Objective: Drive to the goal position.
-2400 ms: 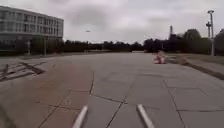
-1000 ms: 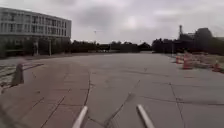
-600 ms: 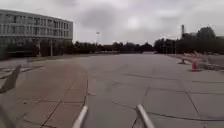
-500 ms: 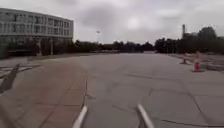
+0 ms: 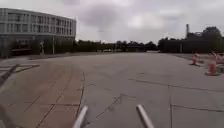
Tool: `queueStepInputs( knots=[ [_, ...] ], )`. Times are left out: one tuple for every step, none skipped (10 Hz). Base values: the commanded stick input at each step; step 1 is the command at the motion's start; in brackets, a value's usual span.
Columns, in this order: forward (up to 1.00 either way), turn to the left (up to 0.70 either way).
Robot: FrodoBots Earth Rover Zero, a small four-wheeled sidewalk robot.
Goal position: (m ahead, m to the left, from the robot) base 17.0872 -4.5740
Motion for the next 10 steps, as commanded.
queueStepInputs(
  knots=[
    [1.0,-0.09],
    [1.0,-0.23],
    [1.0,-0.04],
    [1.0,0.0],
    [1.0,0.0],
    [1.0,-0.05],
    [1.0,-0.21],
    [1.0,-0.27],
    [1.0,-0.27],
    [1.0,-0.26]
  ],
)
